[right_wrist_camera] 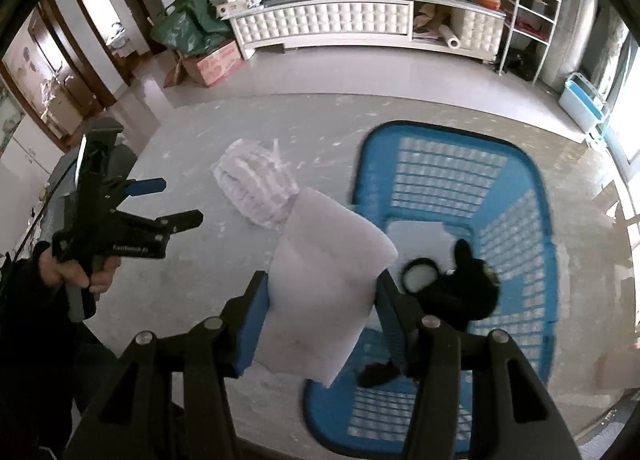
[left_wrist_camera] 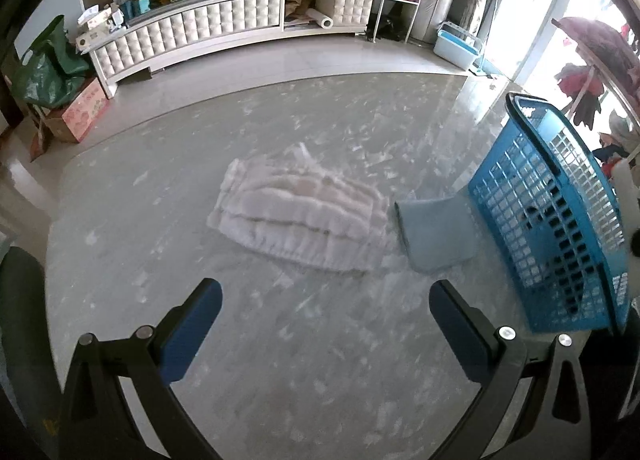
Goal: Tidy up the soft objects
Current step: 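Carry the foam block over the basket while the left gripper reaches the white quilted cloth, then open the right gripper to drop the block while the left gripper grasps the quilted cloth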
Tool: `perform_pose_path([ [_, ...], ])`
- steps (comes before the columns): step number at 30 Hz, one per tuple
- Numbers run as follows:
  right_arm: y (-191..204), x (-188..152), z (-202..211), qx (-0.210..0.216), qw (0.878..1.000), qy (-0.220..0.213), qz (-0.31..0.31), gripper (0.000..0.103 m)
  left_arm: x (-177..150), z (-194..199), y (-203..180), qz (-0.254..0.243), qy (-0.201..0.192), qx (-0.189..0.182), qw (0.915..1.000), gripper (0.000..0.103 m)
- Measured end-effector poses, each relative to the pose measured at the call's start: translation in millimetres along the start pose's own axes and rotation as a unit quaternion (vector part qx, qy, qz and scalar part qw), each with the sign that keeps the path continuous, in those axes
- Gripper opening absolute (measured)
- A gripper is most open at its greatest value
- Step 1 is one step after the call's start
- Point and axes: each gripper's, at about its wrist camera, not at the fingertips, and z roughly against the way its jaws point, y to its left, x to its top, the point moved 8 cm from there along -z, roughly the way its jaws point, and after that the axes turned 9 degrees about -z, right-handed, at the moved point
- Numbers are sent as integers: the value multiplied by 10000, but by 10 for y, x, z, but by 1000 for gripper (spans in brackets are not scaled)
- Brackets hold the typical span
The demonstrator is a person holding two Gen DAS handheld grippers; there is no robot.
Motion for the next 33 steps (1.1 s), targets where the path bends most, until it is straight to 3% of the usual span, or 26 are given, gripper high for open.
perform_pose_path([
  [12,-681,-132,-5,-289,9986,195,-398,51,200,-482,-16,3,300,95,9995,103],
  [27,-771,-89,-226,-388,9970,457,-498,52,444,-842,130,-74,297,94,9995,103],
  [33,-813,-32,-214,-321,9975,419,-470,53,502,-1081,121,-304,504,184,9981,103],
])
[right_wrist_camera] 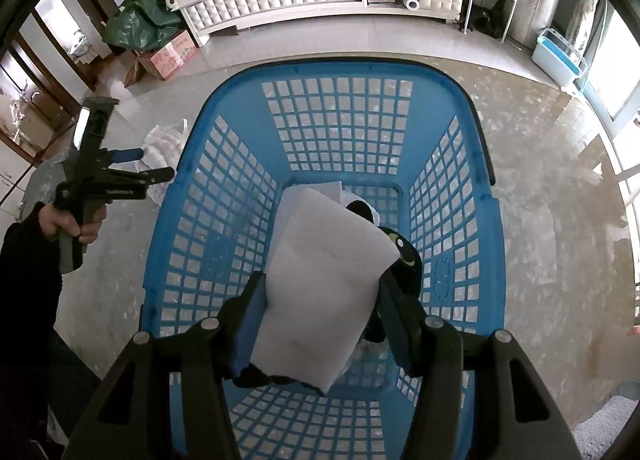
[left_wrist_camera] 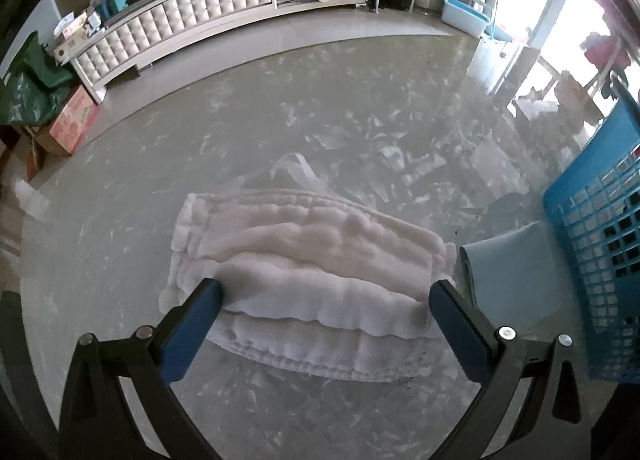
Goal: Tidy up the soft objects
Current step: 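Open the right gripper to drop the block while the left gripper grasps the quilted cloth, then carry the white quilted cloth with the left gripper over the basket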
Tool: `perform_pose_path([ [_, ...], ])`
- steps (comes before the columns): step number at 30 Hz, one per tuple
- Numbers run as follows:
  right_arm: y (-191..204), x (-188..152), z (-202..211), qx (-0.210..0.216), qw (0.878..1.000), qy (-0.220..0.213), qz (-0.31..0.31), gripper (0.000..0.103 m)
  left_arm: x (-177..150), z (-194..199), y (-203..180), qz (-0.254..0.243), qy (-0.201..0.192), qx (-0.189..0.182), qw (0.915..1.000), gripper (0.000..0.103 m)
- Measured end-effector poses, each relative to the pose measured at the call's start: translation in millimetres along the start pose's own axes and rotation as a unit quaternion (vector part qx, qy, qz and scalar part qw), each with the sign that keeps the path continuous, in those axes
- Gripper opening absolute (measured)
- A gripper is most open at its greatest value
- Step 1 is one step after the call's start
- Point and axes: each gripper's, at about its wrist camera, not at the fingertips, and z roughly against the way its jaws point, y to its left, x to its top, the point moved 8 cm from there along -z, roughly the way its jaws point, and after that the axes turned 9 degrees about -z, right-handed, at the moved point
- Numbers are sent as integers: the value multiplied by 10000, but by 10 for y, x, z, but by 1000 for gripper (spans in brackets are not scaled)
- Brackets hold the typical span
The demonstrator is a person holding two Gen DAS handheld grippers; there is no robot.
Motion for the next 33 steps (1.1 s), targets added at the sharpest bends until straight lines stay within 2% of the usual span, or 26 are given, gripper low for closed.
perform_pose_path([
  [5,-50,39,-12,20,10000,-9,20,53,14,-64,-34,-41,84,57,9999,103],
  [8,-57,66,-14,14,10000,-27,22,54,11,-87,-63,-105,132,122,9998,96],
  [10,-54,86,-34,-1,10000,-36,18,55,-2,-94,-79,-130,142,124,9997,82],
  [11,-52,96,-44,-14,10000,-29,18,56,-8,-87,-102,-162,137,96,9997,78],
  [15,-12,122,-68,-45,10000,-14,19,56,-16,-23,-154,-298,85,-6,9995,48],
  [19,52,182,-54,-56,9999,-80,70,56,-45,39,-136,-208,9,-16,9998,25],
  [22,82,268,-110,-128,9998,-79,106,56,-62,59,-84,-76,-4,13,10000,21],
  [29,108,374,-345,-228,9996,136,60,57,-142,190,-91,-61,-79,8,9999,20],
  [33,144,431,-436,-304,9994,188,25,59,-151,366,-96,58,-208,-131,9997,20],
])
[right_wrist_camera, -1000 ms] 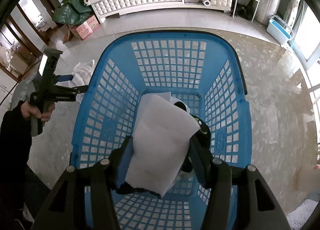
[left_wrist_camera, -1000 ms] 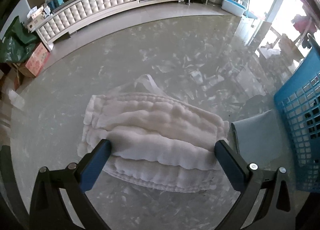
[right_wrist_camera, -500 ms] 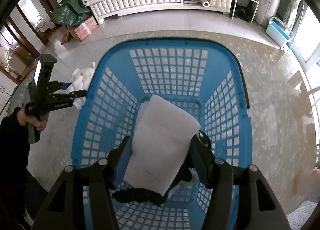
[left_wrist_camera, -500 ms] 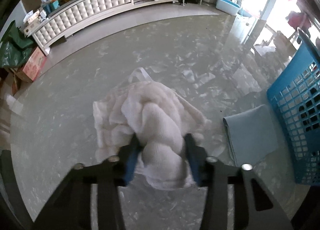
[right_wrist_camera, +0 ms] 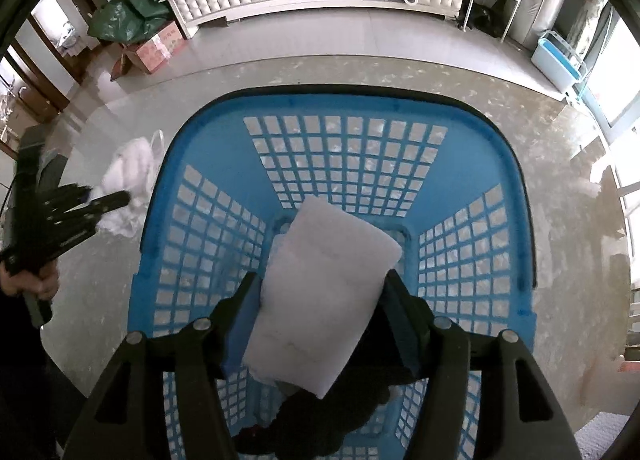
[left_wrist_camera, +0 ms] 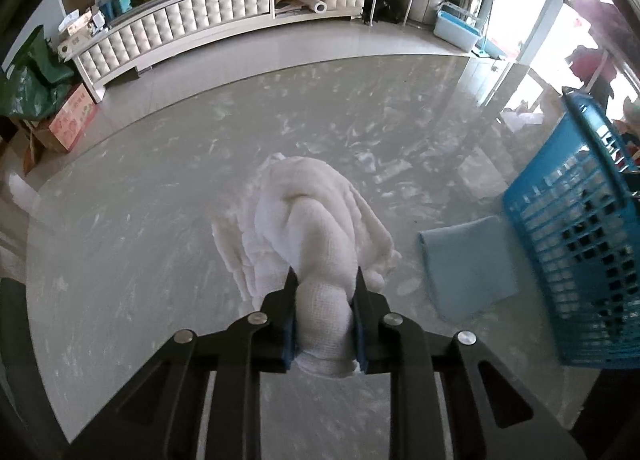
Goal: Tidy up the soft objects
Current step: 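Carry the white quilted cloth with the left gripper over the basket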
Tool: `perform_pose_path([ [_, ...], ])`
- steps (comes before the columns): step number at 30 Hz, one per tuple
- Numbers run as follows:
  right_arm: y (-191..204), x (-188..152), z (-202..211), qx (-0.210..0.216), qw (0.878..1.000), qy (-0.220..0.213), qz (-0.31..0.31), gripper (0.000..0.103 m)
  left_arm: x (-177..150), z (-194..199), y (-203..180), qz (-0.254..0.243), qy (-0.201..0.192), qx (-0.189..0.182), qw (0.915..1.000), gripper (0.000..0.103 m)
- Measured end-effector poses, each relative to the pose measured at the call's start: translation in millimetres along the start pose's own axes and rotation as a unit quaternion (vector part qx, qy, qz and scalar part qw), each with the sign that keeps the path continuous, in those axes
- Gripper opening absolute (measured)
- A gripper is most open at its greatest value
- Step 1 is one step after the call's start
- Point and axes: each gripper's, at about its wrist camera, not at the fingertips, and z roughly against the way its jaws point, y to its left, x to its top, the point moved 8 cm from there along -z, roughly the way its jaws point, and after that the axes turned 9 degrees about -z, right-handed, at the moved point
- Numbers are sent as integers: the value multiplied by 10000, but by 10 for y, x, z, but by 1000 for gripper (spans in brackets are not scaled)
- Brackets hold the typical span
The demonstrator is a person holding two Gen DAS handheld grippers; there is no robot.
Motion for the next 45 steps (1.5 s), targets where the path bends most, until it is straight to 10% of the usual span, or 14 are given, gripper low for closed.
perform_pose_path([
  [20,162,-289,286,427,9989,-131,169,102,-239,992,-651,-44,-316,-149,9994,20],
  [45,-553,-1028,986,165,9961,-841,-226,103,89,1866,-1884,-696,-903,-347,9929,20],
])
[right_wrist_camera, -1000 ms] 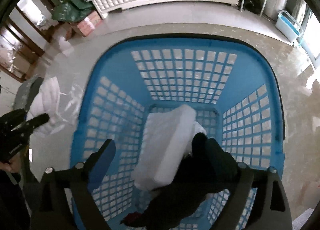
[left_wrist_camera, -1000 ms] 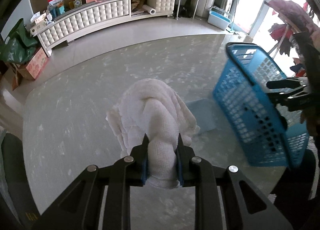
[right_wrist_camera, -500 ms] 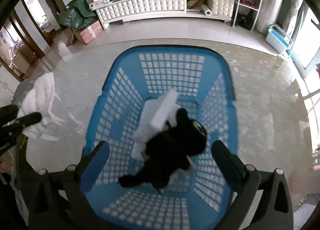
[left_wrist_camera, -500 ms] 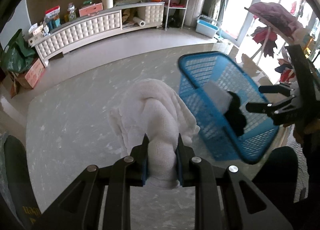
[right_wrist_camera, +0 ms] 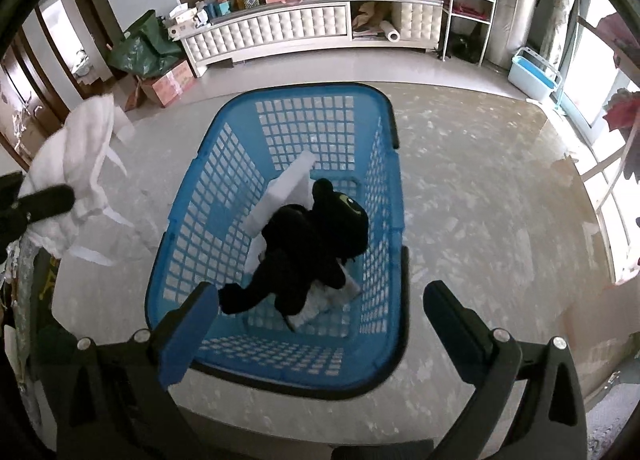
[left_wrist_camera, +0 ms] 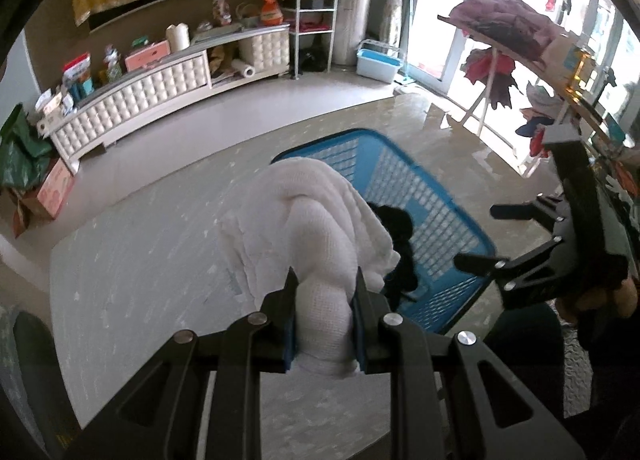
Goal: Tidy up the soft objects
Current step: 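Carry the white quilted cloth with the left gripper over the basket, then lower the quilted cloth into the basket and open the left gripper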
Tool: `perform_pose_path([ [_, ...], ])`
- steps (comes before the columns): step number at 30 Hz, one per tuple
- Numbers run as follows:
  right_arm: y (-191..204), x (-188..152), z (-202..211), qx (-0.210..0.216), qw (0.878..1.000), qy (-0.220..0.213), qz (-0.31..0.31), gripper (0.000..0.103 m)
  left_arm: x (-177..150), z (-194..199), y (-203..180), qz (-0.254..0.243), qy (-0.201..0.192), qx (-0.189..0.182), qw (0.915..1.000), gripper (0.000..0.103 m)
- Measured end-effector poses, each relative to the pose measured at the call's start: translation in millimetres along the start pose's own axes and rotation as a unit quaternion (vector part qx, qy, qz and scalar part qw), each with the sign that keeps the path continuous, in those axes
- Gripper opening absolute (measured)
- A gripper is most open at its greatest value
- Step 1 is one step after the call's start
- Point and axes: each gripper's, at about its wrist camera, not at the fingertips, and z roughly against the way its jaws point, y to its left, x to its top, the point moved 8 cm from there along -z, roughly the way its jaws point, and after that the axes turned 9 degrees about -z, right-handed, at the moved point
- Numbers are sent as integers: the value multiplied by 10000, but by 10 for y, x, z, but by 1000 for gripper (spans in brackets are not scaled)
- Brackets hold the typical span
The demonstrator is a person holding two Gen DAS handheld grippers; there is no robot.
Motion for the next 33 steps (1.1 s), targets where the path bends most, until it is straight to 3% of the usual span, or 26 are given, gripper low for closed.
perform_pose_path([
  [15,-298,-59,64,-273,9984,-435,-249,103,469,-343,-558,-596,49,-358,9976,20],
  [33,-534,-25,-193,-183,9970,-377,-647,103,710,-1441,-725,-767,638,-716,9924,20],
])
